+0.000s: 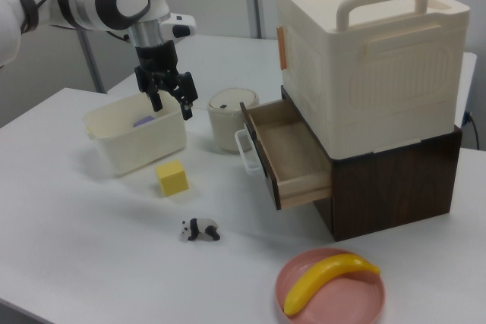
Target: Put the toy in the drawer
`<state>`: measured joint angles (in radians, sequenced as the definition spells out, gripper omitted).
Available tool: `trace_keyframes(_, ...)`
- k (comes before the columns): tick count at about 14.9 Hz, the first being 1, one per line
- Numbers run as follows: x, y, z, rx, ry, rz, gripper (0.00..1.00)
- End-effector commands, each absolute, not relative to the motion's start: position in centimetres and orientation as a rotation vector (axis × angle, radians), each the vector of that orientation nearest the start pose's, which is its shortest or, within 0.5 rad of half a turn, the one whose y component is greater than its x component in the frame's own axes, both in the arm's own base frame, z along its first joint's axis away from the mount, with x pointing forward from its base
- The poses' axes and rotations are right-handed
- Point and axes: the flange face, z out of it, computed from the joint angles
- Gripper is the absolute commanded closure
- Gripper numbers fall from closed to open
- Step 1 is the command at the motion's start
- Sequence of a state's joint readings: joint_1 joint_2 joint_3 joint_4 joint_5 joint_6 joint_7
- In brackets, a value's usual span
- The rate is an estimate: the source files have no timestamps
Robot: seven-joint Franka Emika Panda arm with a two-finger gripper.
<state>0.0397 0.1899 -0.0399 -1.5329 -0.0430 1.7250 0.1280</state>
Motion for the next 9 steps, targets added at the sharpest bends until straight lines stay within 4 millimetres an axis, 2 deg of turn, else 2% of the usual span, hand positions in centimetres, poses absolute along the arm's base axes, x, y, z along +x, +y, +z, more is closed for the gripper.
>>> trace_keyframes(1, 61.26, 0.67, 54.11, -3.171, 0.176, 0.044, 0.00)
trace_keyframes(9, 61.26, 0.21, 54.10, -3.170, 0.186, 0.045, 0.00)
